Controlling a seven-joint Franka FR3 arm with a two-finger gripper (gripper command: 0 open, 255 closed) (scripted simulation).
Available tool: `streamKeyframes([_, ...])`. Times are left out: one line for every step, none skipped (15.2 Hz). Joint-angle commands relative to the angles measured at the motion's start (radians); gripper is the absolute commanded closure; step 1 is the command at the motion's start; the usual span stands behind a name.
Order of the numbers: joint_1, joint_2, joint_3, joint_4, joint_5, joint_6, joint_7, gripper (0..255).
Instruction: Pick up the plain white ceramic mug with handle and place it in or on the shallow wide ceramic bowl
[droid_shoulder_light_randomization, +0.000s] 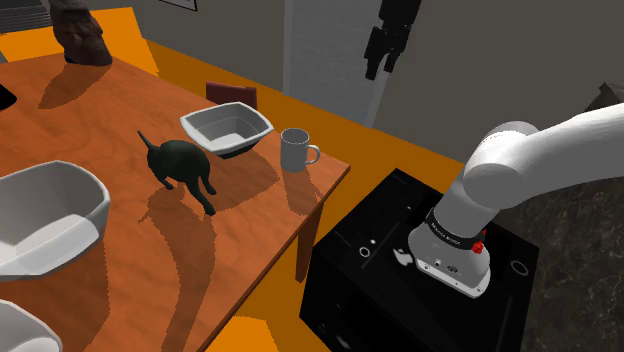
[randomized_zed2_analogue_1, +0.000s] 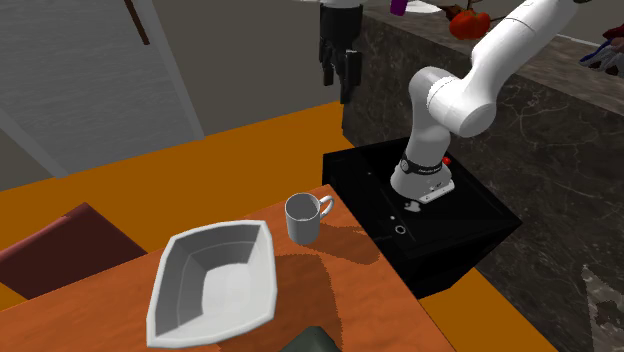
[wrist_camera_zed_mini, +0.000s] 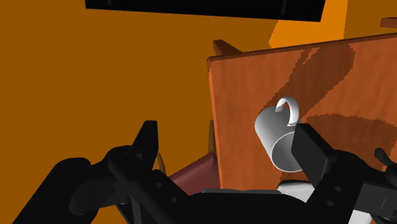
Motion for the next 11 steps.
streamKeyframes([0.000,0.000,0.000,0.000,0.000,0.000,0.000,0])
streamKeyframes([0.009,0.026,0.007,-0.006,0.003,0.031,-0.004,0])
streamKeyframes([0.017,0.053,0.014,-0.012,0.006,0.061,-0.008,0])
streamKeyframes([0.025,0.081,0.021,-0.016,0.008,0.091,-0.011,0])
streamKeyframes([0.033,0.111,0.028,-0.019,0.010,0.121,-0.015,0])
streamKeyframes([0.041,0.140,0.035,-0.020,0.013,0.151,-0.019,0])
streamKeyframes([0.049,0.171,0.042,-0.021,0.014,0.180,-0.022,0])
streamKeyframes([0.057,0.203,0.049,-0.020,0.016,0.209,-0.026,0])
streamKeyframes([0.064,0.235,0.057,-0.018,0.017,0.237,-0.029,0])
streamKeyframes([0.071,0.268,0.064,-0.015,0.018,0.265,-0.033,0])
streamKeyframes([0.079,0.301,0.071,-0.010,0.018,0.292,-0.035,0])
